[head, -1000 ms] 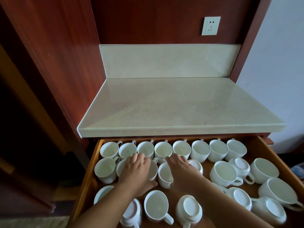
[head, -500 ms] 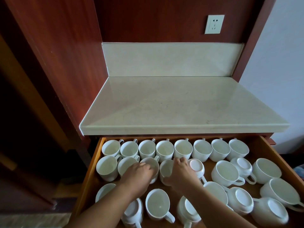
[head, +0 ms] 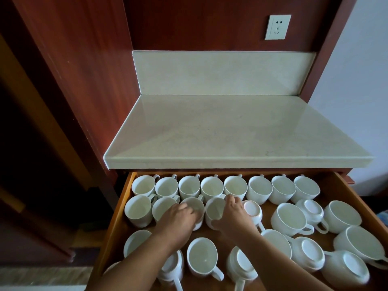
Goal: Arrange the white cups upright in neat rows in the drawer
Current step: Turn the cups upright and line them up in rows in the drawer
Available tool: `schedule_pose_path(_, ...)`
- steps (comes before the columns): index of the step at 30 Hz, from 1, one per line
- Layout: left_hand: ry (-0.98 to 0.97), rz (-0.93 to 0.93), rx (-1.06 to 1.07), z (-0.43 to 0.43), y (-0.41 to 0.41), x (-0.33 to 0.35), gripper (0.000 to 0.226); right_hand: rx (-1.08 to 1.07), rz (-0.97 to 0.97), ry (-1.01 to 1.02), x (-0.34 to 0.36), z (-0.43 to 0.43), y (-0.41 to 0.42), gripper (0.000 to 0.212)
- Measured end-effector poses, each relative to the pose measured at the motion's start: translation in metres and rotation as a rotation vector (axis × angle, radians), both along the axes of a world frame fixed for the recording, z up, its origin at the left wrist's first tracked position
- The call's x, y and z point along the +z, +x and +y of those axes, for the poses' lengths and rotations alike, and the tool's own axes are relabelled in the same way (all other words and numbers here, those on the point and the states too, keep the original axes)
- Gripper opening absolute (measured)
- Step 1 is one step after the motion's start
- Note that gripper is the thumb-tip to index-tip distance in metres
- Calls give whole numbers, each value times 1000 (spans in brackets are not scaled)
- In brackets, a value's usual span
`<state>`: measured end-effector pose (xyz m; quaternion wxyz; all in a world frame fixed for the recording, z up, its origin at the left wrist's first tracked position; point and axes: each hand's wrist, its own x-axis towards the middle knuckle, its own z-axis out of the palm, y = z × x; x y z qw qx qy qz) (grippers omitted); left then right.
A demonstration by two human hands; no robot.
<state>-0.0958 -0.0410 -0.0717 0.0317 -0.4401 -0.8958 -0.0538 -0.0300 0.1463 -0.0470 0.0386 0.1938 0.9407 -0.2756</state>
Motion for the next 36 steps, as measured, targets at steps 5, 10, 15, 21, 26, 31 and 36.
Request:
schedule_pose_path(5, 99, -43, 121, -18, 5, 4, 31, -10, -1, -6, -1, 0, 2, 72)
schedule_pose_path(10, 63, -108, 233, -43, 2, 4, 54, -13, -1, 2, -1, -3, 3, 75)
schedule_pose_path(15, 110, -142, 263, -46, -4, 3, 59, -39, -11, -8, -1, -5, 2, 76)
schedule_pose_path(21, 108, -86, 227, -41, -1, 0, 54, -52, -24, -17, 3, -4, 4, 80)
schedule_pose_path(26, 210, -137, 61, -8, 1, 17, 37, -77, -8, 37, 31, 20, 12, 59)
schedule_pose_path(31, 241, -273, -29, 63, 10, 49, 32, -182, -17, 105, 65, 76, 37, 15)
schedule_pose_path(36, 154, -424, 100, 137, 22, 52, 47, -232, -63, 142, 67, 133, 58, 23)
